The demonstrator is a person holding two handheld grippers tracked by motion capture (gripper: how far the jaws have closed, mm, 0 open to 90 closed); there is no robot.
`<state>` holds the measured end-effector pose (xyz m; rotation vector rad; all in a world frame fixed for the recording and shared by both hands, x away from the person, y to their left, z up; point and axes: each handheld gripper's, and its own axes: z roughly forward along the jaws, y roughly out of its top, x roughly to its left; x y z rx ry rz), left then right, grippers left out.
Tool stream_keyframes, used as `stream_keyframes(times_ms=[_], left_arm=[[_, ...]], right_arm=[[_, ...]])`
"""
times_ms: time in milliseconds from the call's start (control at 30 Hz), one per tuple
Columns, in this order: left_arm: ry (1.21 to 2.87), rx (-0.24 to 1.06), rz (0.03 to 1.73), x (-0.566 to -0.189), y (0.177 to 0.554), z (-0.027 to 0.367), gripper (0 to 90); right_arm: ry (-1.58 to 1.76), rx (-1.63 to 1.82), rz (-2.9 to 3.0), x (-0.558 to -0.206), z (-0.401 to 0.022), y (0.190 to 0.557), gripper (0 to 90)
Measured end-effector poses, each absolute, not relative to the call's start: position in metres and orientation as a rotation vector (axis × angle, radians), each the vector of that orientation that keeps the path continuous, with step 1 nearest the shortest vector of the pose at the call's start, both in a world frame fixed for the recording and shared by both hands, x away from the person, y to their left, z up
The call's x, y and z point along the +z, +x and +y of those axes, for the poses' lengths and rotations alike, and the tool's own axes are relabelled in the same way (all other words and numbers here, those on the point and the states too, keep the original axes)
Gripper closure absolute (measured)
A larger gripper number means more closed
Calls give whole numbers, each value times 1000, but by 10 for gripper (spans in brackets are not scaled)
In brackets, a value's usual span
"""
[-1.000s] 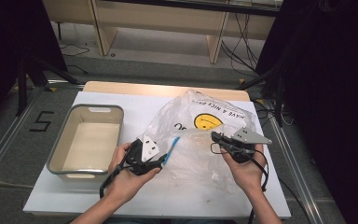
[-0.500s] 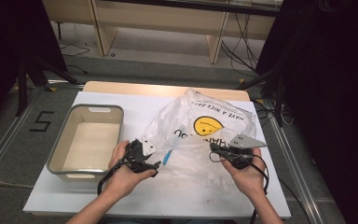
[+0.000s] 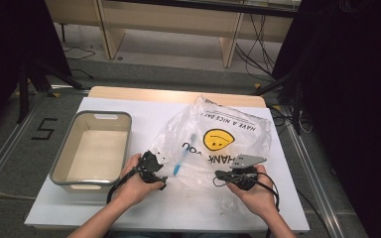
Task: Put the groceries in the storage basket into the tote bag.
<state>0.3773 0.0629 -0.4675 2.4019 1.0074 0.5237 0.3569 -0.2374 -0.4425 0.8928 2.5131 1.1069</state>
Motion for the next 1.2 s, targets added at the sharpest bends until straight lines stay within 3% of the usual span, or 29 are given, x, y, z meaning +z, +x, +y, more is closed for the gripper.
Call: stream_keyframes(times_ms=[500, 600, 867, 1200], left_arm=[[2376, 471, 1095, -471, 390, 68, 425], [2378, 470, 1090, -472, 390, 68, 428], [2374, 462, 1090, -472, 391, 69, 428], [2359, 470, 1082, -472, 392, 70, 394]], right_arm=[[871, 985, 2677, -467, -231, 351, 894], [868, 1012, 2661, -464, -234, 349, 829], [878, 1064, 2538, -440, -256, 333, 547], [889, 1088, 2526, -434, -288, 309, 371]])
